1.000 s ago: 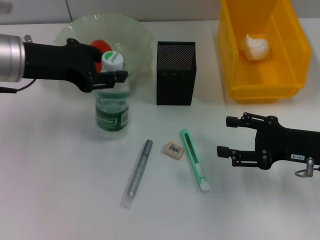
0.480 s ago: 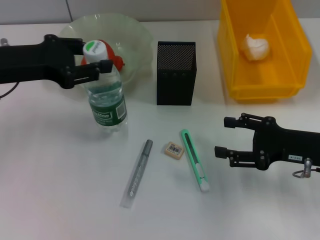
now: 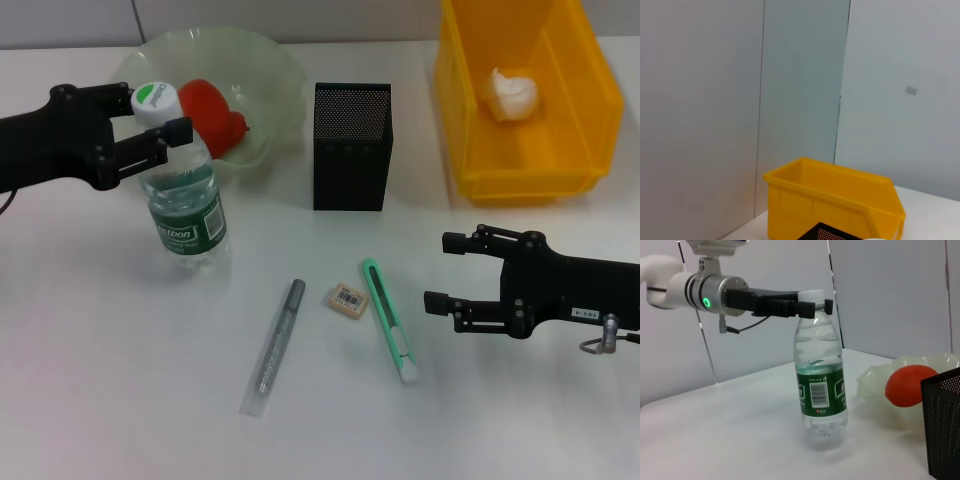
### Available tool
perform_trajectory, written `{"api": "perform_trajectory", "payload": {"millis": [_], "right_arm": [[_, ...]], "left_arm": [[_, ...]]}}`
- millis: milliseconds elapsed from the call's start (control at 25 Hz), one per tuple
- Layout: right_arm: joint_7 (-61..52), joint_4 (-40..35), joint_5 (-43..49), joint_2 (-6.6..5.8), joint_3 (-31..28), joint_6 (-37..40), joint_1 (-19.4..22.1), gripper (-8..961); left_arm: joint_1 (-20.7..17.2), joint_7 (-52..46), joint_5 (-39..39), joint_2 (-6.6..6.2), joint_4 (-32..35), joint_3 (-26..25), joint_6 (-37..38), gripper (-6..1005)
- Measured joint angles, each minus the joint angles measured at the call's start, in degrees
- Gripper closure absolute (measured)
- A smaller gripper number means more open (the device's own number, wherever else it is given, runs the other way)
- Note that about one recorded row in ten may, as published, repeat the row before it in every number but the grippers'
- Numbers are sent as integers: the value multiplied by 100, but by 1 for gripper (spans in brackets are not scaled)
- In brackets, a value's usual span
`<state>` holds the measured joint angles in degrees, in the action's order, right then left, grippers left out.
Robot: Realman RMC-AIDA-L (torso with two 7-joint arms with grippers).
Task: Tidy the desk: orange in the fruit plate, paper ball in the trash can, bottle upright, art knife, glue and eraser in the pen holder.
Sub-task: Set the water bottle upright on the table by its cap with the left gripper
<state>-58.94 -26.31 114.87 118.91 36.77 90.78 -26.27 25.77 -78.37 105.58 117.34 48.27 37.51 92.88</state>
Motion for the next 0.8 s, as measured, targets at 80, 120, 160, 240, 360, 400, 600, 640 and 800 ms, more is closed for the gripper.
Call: {"api": "perform_trajectory", "payload": {"millis": [80,120,160,240,360,400,600,640,800], "right_arm": [[7,7,0,0,-1,0,-1,135],[9,9,0,1,-2,0,-1,135],[10,10,0,1,-3,0,-1,135],[12,12,0,1,-3,0,7,135],[15,19,0,1,-4,0,24,135],[17,20,0,1,-4,0,35,135],[35,29,0,1,-4,1,49,135],[35,29,0,1,-4,1,49,135],[39,36,0,5,3,1,52,135]], "left_arm": [[-43,166,-74,-1,-128,-56,-19,551],[-57,241,-97,-1,-190,-94,-27,551],[-67,307,-111,-1,-250,-143,-31,551],[-82,432,-120,-1,-354,-251,-41,551],[-109,648,-122,-1,-507,-458,-73,550],[-126,725,-122,-1,-576,-542,-98,550],[-164,790,-122,16,-648,-595,-227,550],[-164,790,-122,16,-648,-595,-227,550],[-204,966,-122,77,-666,-596,-397,551]]}}
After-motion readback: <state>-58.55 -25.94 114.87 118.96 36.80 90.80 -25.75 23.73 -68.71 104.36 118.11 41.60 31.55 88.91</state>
